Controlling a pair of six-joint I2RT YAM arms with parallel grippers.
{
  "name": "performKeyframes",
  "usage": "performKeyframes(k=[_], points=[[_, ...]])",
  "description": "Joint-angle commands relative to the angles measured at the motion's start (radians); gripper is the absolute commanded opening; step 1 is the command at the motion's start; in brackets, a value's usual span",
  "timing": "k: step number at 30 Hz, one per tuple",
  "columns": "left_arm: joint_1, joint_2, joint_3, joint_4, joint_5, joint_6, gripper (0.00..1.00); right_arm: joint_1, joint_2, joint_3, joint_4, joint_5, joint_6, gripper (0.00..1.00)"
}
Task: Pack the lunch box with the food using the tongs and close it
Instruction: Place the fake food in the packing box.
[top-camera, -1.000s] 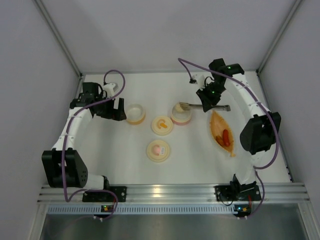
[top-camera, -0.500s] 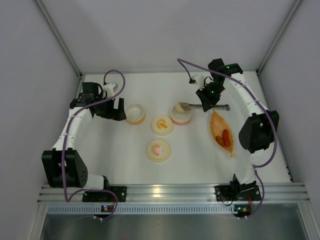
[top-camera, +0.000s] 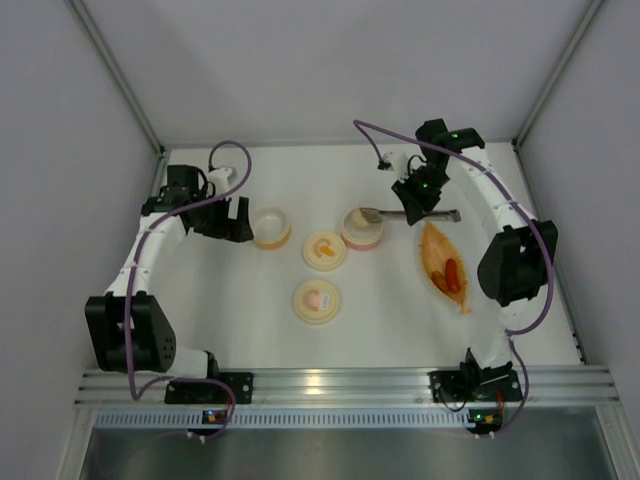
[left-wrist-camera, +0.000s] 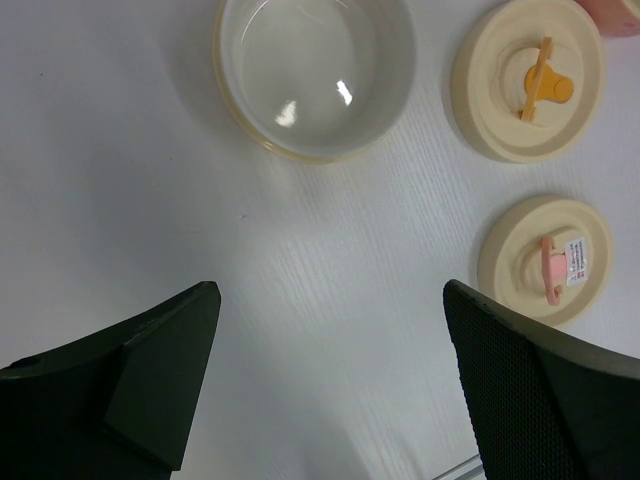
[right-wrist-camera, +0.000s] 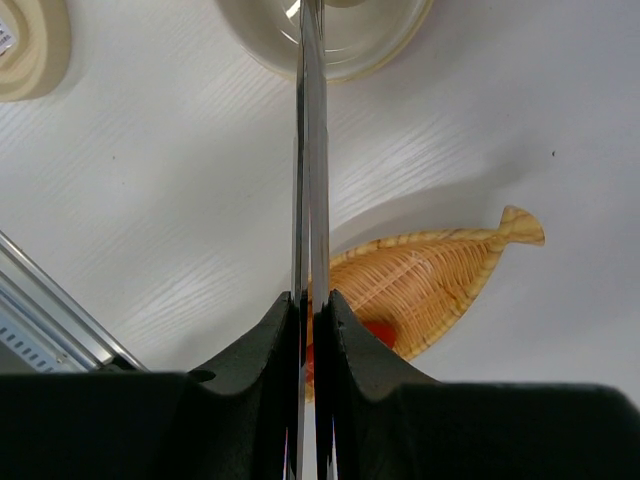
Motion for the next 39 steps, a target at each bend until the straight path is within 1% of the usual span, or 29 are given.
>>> performKeyframes(k=[1, 7, 8, 11, 12, 14, 15, 17, 18, 21, 24, 33, 35, 39], points=[[0.000, 0.007, -0.005, 0.028, 0.019, 0.006, 0.98, 0.019, -0.027, -0.009, -0.168, -0.007, -0.015, 0.00], [0.000, 0.009, -0.011, 0.028, 0.017, 0.000, 0.98, 0.017, -0.030, -0.025, -0.170, -0.010, -0.022, 0.00], [-0.001, 0.009, -0.011, 0.030, 0.017, 0.000, 0.98, 0.019, -0.030, -0.026, -0.170, -0.011, -0.022, 0.02], [0.000, 0.010, -0.009, 0.030, 0.019, 0.002, 0.98, 0.019, -0.030, -0.026, -0.171, -0.014, -0.023, 0.11], [0.000, 0.012, -0.009, 0.030, 0.017, 0.002, 0.98, 0.019, -0.030, -0.025, -0.171, -0.014, -0.023, 0.18], [0.000, 0.010, -0.006, 0.030, 0.019, 0.002, 0.98, 0.019, -0.030, -0.022, -0.174, -0.019, -0.025, 0.23], [0.000, 0.012, -0.006, 0.030, 0.017, 0.002, 0.98, 0.017, -0.031, -0.020, -0.174, -0.019, -0.026, 0.28], [0.000, 0.010, -0.005, 0.028, 0.017, 0.002, 0.98, 0.017, -0.033, -0.020, -0.174, -0.020, -0.026, 0.32], [0.000, 0.009, -0.005, 0.028, 0.019, 0.002, 0.98, 0.019, -0.036, -0.022, -0.176, -0.020, -0.028, 0.37], [0.000, 0.007, -0.001, 0.028, 0.019, 0.003, 0.98, 0.019, -0.042, -0.026, -0.174, -0.020, -0.029, 0.42], [0.000, 0.001, 0.000, 0.028, 0.020, 0.008, 0.98, 0.017, -0.051, -0.025, -0.174, -0.023, -0.029, 0.44], [-0.001, -0.011, 0.028, 0.004, 0.027, 0.023, 0.98, -0.004, -0.120, -0.009, -0.174, -0.072, -0.020, 0.45], [-0.001, -0.016, 0.032, -0.001, 0.027, 0.029, 0.98, -0.032, -0.140, -0.016, -0.176, -0.076, -0.018, 0.46], [0.000, -0.031, 0.035, -0.009, 0.034, 0.035, 0.98, -0.105, -0.216, -0.087, -0.176, -0.071, -0.015, 0.49]])
